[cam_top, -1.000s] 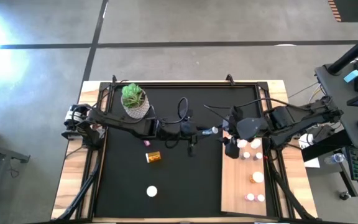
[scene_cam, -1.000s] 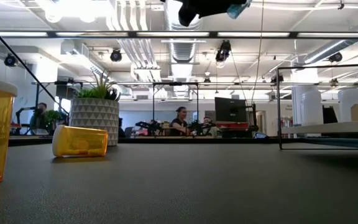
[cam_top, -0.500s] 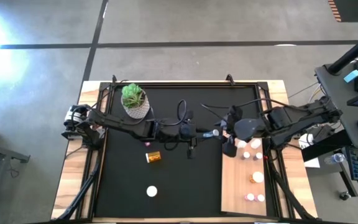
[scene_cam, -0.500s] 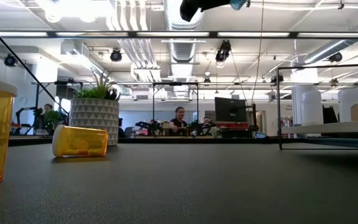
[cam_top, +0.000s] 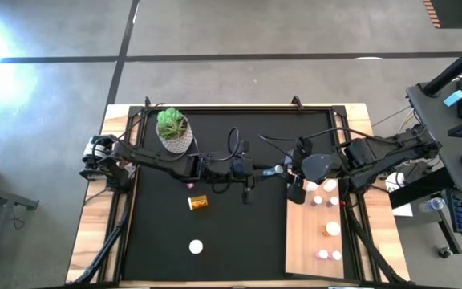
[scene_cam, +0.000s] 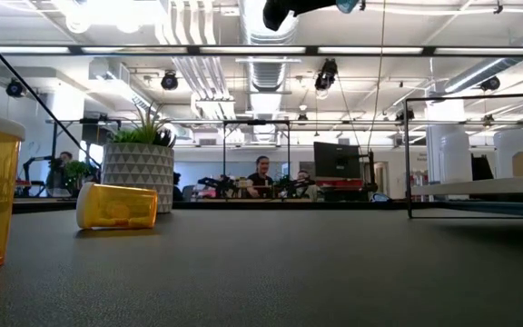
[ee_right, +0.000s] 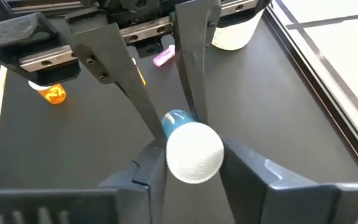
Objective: Pick and place medicine bottles onto shelf by color
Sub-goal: Put the blue pill bottle on the shelf aligned with the other blue pill bottles
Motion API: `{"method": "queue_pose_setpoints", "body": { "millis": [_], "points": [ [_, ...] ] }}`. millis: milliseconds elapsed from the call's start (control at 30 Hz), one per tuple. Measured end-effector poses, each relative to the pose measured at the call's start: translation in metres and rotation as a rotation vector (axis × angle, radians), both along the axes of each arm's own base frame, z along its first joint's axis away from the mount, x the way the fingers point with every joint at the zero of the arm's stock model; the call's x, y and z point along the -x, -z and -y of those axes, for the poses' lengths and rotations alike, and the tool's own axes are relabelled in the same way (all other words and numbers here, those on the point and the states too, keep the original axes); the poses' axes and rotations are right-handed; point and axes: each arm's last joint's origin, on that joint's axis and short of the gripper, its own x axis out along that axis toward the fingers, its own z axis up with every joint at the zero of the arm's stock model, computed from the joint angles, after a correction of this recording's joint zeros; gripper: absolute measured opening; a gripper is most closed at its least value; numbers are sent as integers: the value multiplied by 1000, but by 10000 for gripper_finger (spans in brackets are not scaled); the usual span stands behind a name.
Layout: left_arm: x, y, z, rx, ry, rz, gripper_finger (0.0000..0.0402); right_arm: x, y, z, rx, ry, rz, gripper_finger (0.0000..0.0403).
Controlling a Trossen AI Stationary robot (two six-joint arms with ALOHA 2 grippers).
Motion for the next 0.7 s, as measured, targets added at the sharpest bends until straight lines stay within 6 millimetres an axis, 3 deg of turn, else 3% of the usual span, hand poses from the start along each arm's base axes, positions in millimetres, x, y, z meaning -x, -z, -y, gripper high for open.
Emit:
{"method": "queue_pose_setpoints", "body": {
  "millis": [133,367,700],
  "points": [
    [0,0,0,3,1,0,82,0,0,0,-4,-4,0,94],
    [0,0,1,16,4,-1,89,0,0,-1,-25,-10,-3,105],
    [1,4,0,135,-10,-29,192,12,1,2,-82,27,-61,104]
  ]
}}
